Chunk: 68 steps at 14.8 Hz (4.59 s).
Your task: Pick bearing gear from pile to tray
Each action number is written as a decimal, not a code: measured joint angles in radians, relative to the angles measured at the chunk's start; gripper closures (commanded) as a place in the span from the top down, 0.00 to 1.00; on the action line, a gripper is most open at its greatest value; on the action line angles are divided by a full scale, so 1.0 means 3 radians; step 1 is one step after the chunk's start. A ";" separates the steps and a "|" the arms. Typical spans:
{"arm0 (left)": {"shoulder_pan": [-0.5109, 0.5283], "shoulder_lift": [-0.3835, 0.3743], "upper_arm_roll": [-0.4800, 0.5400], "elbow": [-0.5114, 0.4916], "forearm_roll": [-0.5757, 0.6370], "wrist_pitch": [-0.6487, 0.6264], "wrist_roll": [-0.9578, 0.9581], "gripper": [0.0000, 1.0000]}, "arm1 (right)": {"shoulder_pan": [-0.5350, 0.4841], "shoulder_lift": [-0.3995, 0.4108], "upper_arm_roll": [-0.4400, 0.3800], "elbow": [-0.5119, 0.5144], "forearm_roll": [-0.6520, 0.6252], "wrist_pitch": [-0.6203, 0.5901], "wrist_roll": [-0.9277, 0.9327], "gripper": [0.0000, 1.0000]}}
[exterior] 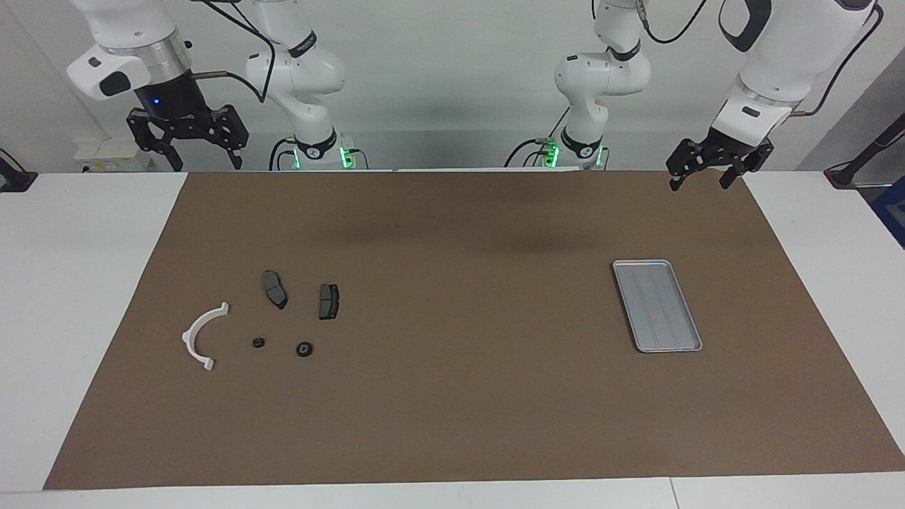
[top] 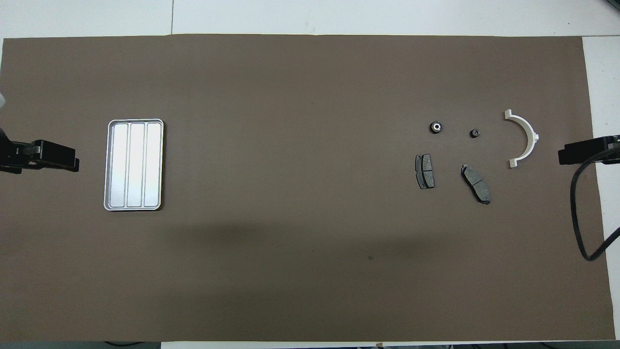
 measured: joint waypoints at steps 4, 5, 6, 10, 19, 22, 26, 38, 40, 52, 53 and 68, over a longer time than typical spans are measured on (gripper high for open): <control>0.0000 0.0000 0.0000 0.0000 0.0000 0.0000 0.0000 1.00 | 0.0000 0.0000 0.0000 0.0000 0.0000 0.0000 0.0000 1.00; 0.0000 0.0000 0.0000 0.0000 0.0000 0.0000 0.0000 1.00 | 0.0000 0.0000 0.0000 0.0000 0.0000 0.0000 0.0000 1.00; 0.0000 0.0000 0.0000 0.0000 0.0000 0.0000 0.0000 1.00 | -0.0001 0.0000 -0.0001 0.0000 0.0000 0.0004 0.0001 1.00; 0.0000 0.0000 0.0000 0.0000 0.0000 0.0000 0.0000 1.00 | -0.0007 0.0000 -0.0008 0.0000 0.0000 0.0046 0.0001 1.00; 0.0000 0.0000 0.0000 0.0000 0.0000 0.0000 0.0000 1.00 | -0.0005 0.0001 -0.0006 -0.0001 0.0000 0.0046 -0.0125 1.00; 0.0000 0.0000 -0.0002 0.0000 0.0000 0.0000 0.0003 1.00 | -0.0001 0.0001 -0.0001 -0.0001 0.0000 0.0046 -0.0144 1.00; 0.0000 -0.0002 -0.0002 0.0000 0.0000 0.0005 0.0003 1.00 | 0.0003 0.0001 0.0007 -0.0002 0.0000 0.0051 -0.0119 1.00; 0.0000 -0.0013 -0.0002 0.0000 0.0000 0.0048 0.0007 1.00 | 0.0066 0.0184 0.0023 -0.0334 -0.0008 0.0623 0.0539 1.00; 0.0000 -0.0013 0.0009 0.0000 0.0000 0.0049 0.0007 1.00 | 0.0129 0.0284 0.0025 -0.0400 -0.0032 0.0767 0.0724 1.00; 0.0008 -0.0171 0.0076 -0.0450 0.0000 0.0628 0.0007 1.00 | 0.0341 0.1246 0.0030 -0.0557 -0.0055 0.1820 0.1547 1.00; 0.0007 -0.0177 0.0071 -0.0456 0.0000 0.0573 0.0009 1.00 | 0.0348 0.1304 0.0030 -0.0556 -0.0056 0.1847 0.1579 1.00; -0.0108 -0.0354 -0.0056 -0.0794 0.0000 0.0531 0.0012 1.00 | 0.0347 0.1940 0.0021 -0.0636 -0.0056 0.2556 0.1770 1.00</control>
